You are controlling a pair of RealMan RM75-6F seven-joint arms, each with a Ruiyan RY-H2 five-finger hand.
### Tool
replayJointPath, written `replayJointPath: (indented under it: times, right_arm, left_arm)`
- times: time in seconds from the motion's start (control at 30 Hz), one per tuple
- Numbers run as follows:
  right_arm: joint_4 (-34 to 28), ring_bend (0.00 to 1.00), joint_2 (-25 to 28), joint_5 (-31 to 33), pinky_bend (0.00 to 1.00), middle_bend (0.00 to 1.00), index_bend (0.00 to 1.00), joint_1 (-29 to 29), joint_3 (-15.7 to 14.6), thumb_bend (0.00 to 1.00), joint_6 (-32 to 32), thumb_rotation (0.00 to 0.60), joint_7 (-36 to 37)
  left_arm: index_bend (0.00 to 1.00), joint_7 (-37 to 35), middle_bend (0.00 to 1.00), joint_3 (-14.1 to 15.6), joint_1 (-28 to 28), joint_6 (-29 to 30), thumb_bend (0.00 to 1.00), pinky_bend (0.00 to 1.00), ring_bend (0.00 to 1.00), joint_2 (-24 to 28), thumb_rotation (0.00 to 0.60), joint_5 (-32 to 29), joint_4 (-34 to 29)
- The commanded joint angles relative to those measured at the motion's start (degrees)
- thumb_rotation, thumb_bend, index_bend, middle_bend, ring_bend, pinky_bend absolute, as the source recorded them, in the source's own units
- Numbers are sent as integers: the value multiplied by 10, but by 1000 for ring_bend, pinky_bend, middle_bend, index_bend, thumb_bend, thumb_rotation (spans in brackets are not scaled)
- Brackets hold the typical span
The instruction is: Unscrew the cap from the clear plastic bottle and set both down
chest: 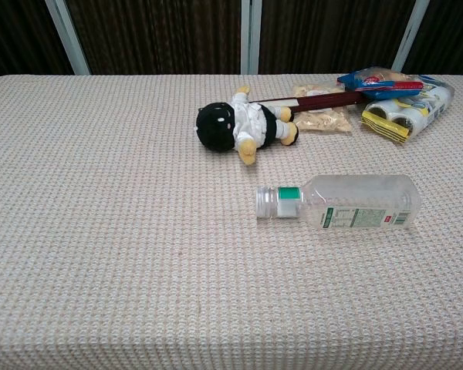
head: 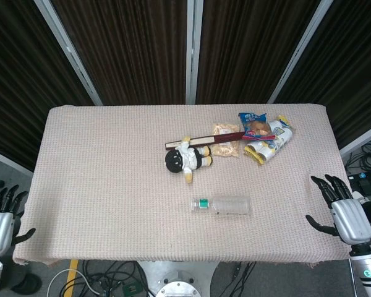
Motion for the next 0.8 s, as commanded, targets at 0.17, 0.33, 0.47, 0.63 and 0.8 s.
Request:
replayJointPath:
  times: [0.17,0.33,0.47,0.63,0.8]
  right_arm:
    - [1,0,-1,-2,31,129,2,4,-1,156,-5,600,2]
    - [-12,0,1,1,31,128,3,13,-4,152,-25,600,2]
    - [-53,0,8,19,31,117,0,38,-4,109,-83,600,0]
    - [-78,0,-18,41,31,101,0,91,7,32,-171,600,-17]
    - [-62,0,-70,73,21,96,0,140,23,21,-245,600,-35]
  left_arm:
    - [163,0,43,0,1,2,111,0,17,-2,600,3,0]
    - [163,-1,43,0,2,4,111,0,17,-1,600,3,0]
    - [163,-4,43,0,2,5,111,0,17,-1,600,6,0]
    - [163,-10,43,2,3,5,110,0,16,-3,600,7,5]
    - [163,-18,43,2,4,2,111,0,17,-5,600,3,12]
